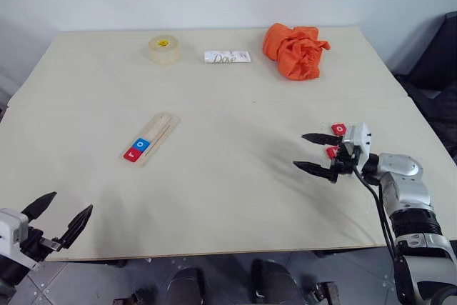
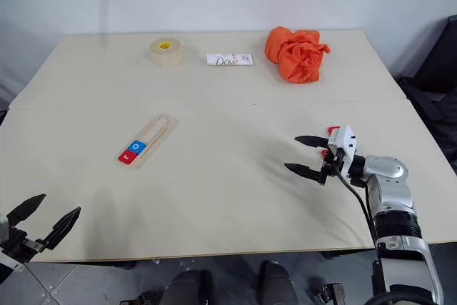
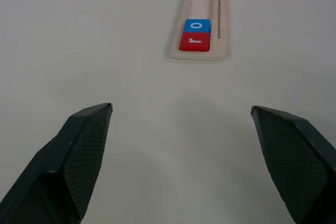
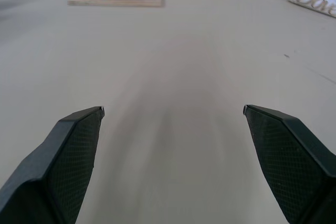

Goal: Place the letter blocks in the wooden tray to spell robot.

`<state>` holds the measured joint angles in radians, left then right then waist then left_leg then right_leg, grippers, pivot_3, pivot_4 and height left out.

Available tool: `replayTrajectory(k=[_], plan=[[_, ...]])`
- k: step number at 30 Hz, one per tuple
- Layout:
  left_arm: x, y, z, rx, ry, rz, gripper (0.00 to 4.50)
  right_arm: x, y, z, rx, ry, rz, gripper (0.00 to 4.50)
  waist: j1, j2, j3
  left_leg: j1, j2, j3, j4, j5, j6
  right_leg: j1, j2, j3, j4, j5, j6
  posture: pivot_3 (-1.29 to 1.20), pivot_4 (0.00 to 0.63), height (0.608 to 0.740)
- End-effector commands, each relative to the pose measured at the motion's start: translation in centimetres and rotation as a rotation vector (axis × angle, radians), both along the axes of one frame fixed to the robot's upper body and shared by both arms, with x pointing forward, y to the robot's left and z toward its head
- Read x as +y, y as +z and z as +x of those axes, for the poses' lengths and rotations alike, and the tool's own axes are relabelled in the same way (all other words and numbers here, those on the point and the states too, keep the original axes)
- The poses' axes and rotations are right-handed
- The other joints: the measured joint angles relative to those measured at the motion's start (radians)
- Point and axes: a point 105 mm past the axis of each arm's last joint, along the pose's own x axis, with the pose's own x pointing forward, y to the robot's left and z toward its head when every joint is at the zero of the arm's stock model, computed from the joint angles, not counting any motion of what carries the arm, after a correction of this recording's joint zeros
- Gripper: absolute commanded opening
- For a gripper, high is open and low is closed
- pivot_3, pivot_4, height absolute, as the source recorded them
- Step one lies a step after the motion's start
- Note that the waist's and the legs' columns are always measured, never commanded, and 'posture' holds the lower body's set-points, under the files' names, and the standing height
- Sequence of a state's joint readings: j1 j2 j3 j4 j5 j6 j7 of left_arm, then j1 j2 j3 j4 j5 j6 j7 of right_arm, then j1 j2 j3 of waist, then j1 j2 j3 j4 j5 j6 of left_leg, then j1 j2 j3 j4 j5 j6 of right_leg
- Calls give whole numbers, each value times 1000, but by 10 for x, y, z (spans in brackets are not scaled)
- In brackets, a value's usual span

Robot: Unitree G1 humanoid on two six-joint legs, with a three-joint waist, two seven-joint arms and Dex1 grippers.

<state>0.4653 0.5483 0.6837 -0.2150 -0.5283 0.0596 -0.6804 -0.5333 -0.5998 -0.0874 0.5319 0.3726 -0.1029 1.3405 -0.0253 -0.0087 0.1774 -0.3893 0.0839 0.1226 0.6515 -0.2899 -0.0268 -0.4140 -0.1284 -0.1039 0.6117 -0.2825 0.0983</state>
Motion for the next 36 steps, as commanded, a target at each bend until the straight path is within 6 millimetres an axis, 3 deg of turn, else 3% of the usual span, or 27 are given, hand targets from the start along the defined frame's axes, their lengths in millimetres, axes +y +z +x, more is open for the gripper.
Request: replayTrajectory(k=[1,9,16,24,36], plan=[[-5,4,21,7,-24,48,4500,14,17,0,-51,29,11,4450,-1,0,0,0,0,0,0,0,0,0,0,0,0,0,0,0,150,740],[-19,11,88,-18,-94,25,4500,27,22,-9,-34,42,18,4450,-2,0,0,0,0,1,0,1,0,-1,0,0,2,0,0,0,150,740],[-32,3,126,40,-157,12,4500,28,25,-17,-24,28,18,4450,-2,0,0,0,0,1,0,1,0,-1,1,0,7,0,0,0,150,740],[-48,-6,144,89,-229,13,4500,23,23,-23,-8,8,15,4450,-2,-1,0,0,0,1,1,1,-1,-1,1,0,7,0,0,0,150,740],[-52,-30,152,222,-232,44,4500,22,22,-29,-2,-16,17,4450,-1,-1,0,0,0,1,2,1,-1,-1,1,1,7,0,0,0,150,740]])
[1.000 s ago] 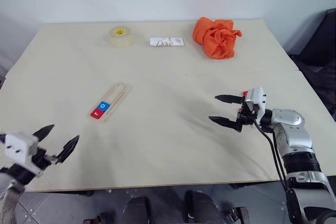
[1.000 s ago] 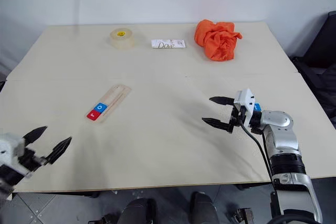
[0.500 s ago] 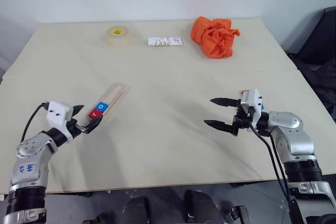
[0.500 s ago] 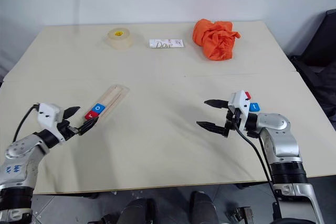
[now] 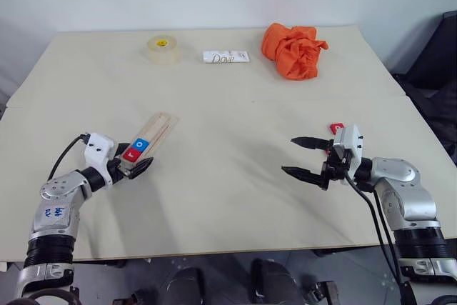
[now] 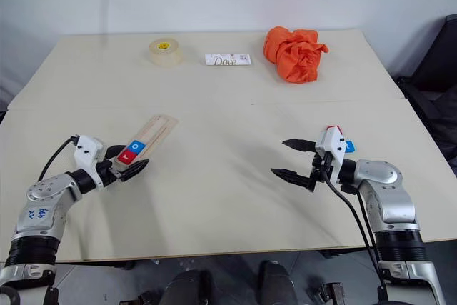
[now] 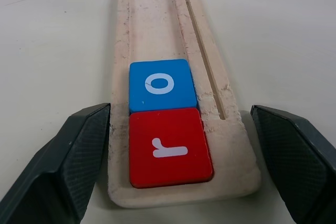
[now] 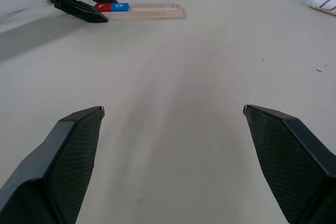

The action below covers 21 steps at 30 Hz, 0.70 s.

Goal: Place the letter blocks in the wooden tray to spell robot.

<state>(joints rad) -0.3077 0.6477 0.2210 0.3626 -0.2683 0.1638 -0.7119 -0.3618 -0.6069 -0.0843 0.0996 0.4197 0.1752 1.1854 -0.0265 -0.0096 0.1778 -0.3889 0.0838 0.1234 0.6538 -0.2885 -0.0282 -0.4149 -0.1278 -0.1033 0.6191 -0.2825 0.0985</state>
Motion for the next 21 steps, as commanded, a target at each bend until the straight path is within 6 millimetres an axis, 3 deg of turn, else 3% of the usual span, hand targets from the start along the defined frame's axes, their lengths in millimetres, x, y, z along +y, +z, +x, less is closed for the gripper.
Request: replayTrajectory(k=[1,6,11,13,16,21], plan=[[2,-15,-2,93,9,52,4500,-4,12,-3,-46,-5,5,4450,1,0,0,0,0,0,0,0,0,0,0,0,0,0,0,0,150,740],[7,-28,-2,165,49,91,3409,-4,13,-1,-54,-12,6,4500,1,1,-1,3,0,0,1,2,0,2,-1,0,2,0,0,0,150,740],[-3,-22,-2,108,-7,54,3400,-5,14,0,-64,-18,4,4500,0,1,-1,4,0,-2,0,5,-2,2,-1,0,5,0,0,0,150,740],[-14,-13,-3,57,-75,43,3400,-6,15,-1,-68,-22,3,4500,0,1,-1,4,0,-2,0,6,-2,2,-1,0,5,0,0,0,150,740],[-49,8,-11,-30,-274,26,3400,-10,17,-3,-78,-32,-4,4500,2,1,0,3,0,-2,0,5,-1,1,-1,0,4,0,0,0,150,740],[-87,16,-20,-30,-507,89,3400,-21,18,-9,-84,-51,-34,4500,18,0,0,-1,-1,-1,0,4,-1,0,-1,0,1,0,0,0,150,740]])
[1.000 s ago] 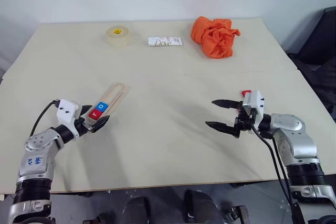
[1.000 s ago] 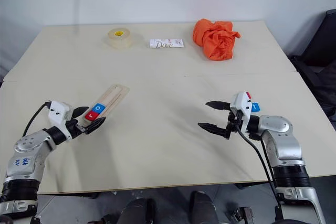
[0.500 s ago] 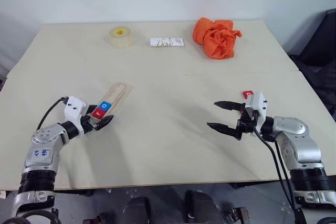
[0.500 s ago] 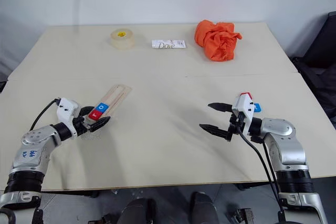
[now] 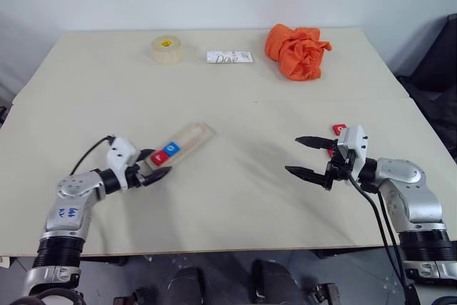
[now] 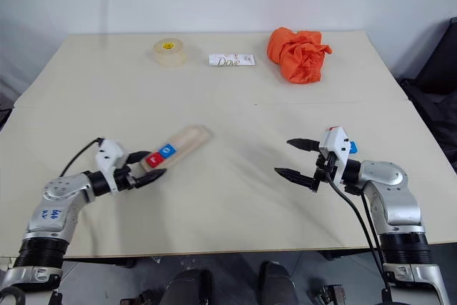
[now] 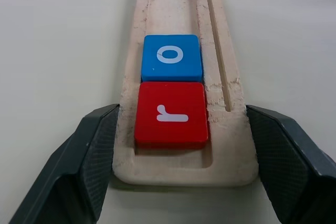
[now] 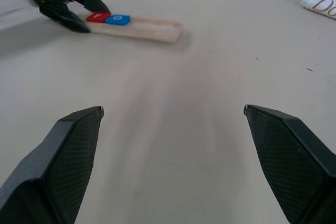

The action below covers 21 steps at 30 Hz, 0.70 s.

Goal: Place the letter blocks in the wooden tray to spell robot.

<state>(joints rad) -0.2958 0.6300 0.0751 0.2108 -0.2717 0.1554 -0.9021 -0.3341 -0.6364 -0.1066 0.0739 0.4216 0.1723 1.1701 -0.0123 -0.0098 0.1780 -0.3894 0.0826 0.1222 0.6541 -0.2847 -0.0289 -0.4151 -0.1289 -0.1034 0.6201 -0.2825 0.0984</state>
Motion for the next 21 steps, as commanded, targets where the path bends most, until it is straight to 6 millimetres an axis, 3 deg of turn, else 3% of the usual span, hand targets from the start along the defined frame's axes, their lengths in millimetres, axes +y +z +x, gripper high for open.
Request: replayTrajectory(k=[1,5,14,21], plan=[[-25,18,-4,-56,-174,53,3400,-14,16,-8,-68,-21,-21,4500,9,0,0,0,0,0,0,0,0,0,0,0,0,0,0,0,150,740],[-56,22,-5,-85,-375,133,3400,-27,14,-17,-61,-47,-59,4500,15,0,0,0,0,0,0,-1,0,0,0,0,-1,0,0,0,150,740],[-119,17,-1,-107,-628,226,3400,-46,9,-37,-59,-158,-75,4500,15,-1,1,0,0,0,0,0,0,0,1,0,-2,0,0,0,150,740],[-139,10,1,-117,-663,233,3400,-58,9,-51,-60,-231,-85,4500,12,-2,1,-1,0,0,3,-1,1,0,1,1,-1,0,0,0,150,740]])
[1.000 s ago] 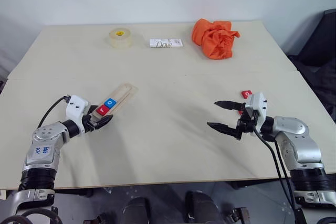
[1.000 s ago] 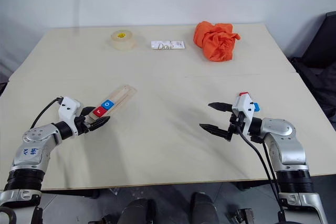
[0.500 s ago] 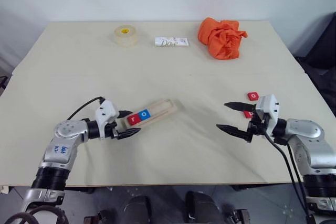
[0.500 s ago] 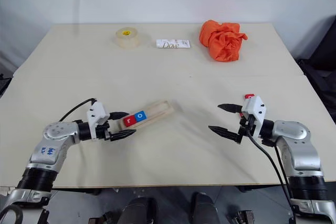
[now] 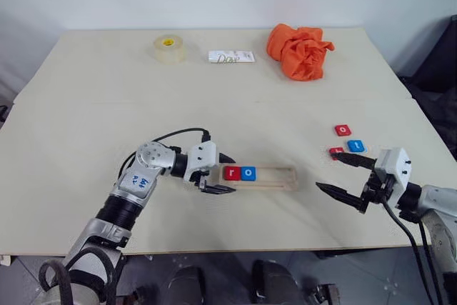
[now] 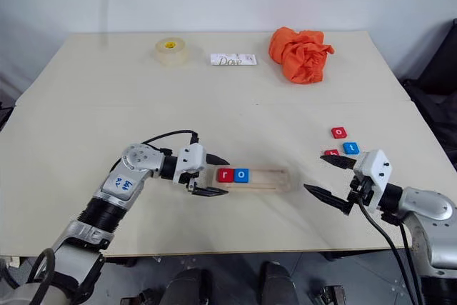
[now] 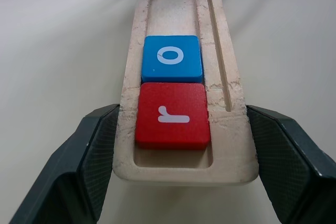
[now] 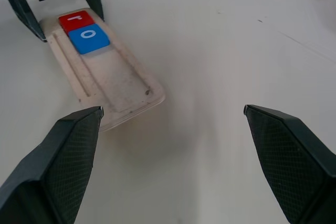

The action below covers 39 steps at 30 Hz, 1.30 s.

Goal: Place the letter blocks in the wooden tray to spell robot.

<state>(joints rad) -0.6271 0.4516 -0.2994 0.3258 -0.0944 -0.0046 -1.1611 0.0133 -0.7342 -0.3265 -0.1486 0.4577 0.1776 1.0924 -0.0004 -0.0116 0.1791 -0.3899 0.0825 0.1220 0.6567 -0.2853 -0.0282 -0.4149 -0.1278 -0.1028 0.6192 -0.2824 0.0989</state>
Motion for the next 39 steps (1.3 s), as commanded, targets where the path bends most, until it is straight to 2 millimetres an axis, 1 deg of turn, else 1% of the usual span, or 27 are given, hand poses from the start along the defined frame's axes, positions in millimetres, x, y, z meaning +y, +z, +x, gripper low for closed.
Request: replayTrajectory(k=[1,6,8,9,13,17,20,21,24,25,27,29,32,35,38,39], plan=[[-6,4,5,-59,0,18,3400,-4,17,-5,-65,-26,-11,4500,1,0,0,0,0,0,0,0,0,0,0,0,0,0,0,0,150,740],[-9,3,8,-70,14,18,3400,-4,17,-8,-65,-41,-6,4500,2,-1,0,0,0,-2,2,-1,1,1,0,0,0,0,1,0,150,740],[-10,3,8,-70,13,21,4130,-4,17,-7,-64,-42,-5,4500,2,-1,0,0,0,-2,2,-1,1,1,0,0,0,0,1,0,150,740],[-11,3,7,-68,16,21,4406,-3,17,-6,-64,-42,-4,4500,2,-1,0,0,0,-2,2,-1,1,1,0,0,0,0,1,0,150,740],[-13,7,3,-75,20,1,4459,-2,18,-3,-66,-38,-2,4500,2,-1,0,0,0,-1,2,-1,2,1,0,0,0,0,1,0,150,740],[-8,18,-3,-65,29,-43,4459,-4,20,-1,-68,-40,-5,4500,1,-1,1,0,0,-2,2,-1,2,1,0,0,0,0,1,0,150,740],[7,40,-10,-107,1,-149,4459,-12,21,2,-61,-115,23,4500,-1,-1,1,0,0,-2,2,-1,2,1,0,0,1,0,1,0,150,740],[11,45,-12,-115,-6,-175,4459,-14,21,3,-58,-138,34,4500,-1,-1,0,0,1,-2,2,-1,2,1,0,0,1,0,1,0,150,740],[36,50,-17,-102,3,-244,4459,-27,20,6,-64,-253,87,4500,0,-1,0,0,0,-1,2,-1,2,1,0,0,1,0,0,0,150,740],[41,51,-18,-100,4,-263,4459,-30,19,6,-64,-274,95,4500,0,-1,0,0,0,-1,2,-1,2,1,0,0,1,0,0,0,150,740],[54,54,-21,-99,11,-313,4459,-38,12,2,-34,-328,110,4500,1,-1,0,0,0,-1,2,-1,2,1,0,0,1,0,0,0,150,740],[69,50,-23,-89,46,-331,4459,-46,9,-3,-21,-385,125,4500,4,-1,0,-1,0,-2,3,-1,2,1,0,0,0,0,0,0,150,740],[86,37,-29,-50,71,-334,4459,-55,6,-7,6,-468,136,4500,1,-1,0,0,0,-2,3,-1,2,1,-1,0,0,0,0,0,150,740],[95,25,-34,-14,78,-335,4459,-57,3,-10,26,-509,125,4500,-1,0,0,0,0,-2,2,-1,2,1,-1,0,0,0,0,0,150,740],[100,24,-39,1,49,-380,4459,-56,4,-12,37,-525,134,4500,-1,-1,0,0,1,-2,2,-1,2,1,-1,0,1,0,0,0,150,740],[103,26,-38,10,52,-421,4459,-56,1,-13,63,-536,125,4500,-1,-1,0,0,1,-2,2,-1,2,1,0,0,1,0,0,0,150,740]])
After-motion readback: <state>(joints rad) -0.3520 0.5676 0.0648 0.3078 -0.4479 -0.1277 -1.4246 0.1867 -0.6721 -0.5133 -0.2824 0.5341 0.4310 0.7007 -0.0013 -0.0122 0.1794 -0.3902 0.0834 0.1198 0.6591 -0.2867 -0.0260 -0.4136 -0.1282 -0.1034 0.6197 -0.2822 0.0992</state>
